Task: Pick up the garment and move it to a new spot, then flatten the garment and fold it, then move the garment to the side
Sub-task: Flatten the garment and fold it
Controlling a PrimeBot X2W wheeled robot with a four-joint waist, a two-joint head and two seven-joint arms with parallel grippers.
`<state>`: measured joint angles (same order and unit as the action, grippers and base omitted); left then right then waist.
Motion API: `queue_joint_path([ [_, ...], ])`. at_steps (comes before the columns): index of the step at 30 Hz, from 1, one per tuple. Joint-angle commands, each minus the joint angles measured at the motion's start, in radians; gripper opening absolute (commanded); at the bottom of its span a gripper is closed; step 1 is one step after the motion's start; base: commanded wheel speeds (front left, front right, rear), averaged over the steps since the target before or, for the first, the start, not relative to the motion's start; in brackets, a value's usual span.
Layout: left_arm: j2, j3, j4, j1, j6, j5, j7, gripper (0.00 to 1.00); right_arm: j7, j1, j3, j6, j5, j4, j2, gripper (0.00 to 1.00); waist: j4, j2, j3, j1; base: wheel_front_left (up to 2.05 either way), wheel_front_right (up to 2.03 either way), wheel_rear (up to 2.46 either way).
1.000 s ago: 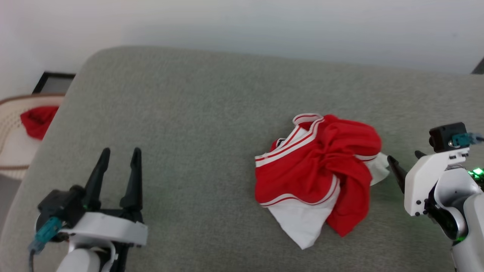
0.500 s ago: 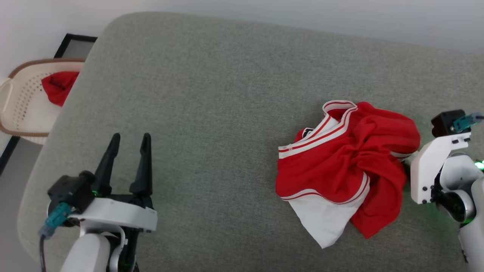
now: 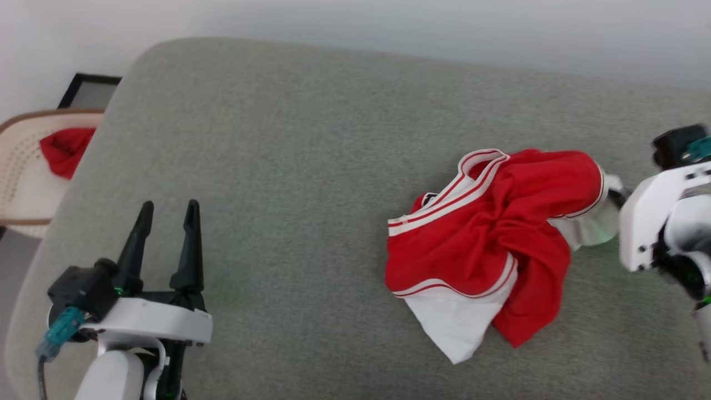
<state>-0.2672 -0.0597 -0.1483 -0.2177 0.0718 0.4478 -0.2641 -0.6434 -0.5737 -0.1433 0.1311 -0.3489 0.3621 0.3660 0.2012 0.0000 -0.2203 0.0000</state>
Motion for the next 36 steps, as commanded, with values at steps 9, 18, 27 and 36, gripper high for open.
queue_joint_path([
  [9, -0.015, 0.012, 0.004, 0.03, 0.011, -0.009, 0.001, 1.0, 0.029, 0.027, 0.097, -0.001, 0.021, -0.055, 0.076, 0.0, -0.081, 0.0, 0.063, 0.0, 0.0, 0.0, 0.0],
  [18, -0.022, -0.008, 0.001, 0.038, 0.015, -0.011, 0.004, 1.0, 0.037, 0.124, 0.273, -0.001, 0.089, -0.036, 0.115, 0.0, -0.102, 0.0, 0.083, 0.0, 0.0, 0.0, 0.0],
  [27, -0.027, -0.03, -0.004, 0.025, 0.017, -0.007, 0.021, 1.0, 0.103, 0.178, 0.334, -0.001, 0.119, 0.088, 0.059, 0.96, -0.101, 0.0, 0.079, 0.0, 0.0, 0.0, 0.0],
  [36, -0.047, -0.043, 0.008, 0.016, 0.024, 0.005, 0.05, 1.0, 0.172, 0.112, 0.294, -0.001, 0.115, 0.165, 0.048, 1.0, -0.124, 0.0, 0.085, 0.0, 0.0, 0.0, 0.0],
])
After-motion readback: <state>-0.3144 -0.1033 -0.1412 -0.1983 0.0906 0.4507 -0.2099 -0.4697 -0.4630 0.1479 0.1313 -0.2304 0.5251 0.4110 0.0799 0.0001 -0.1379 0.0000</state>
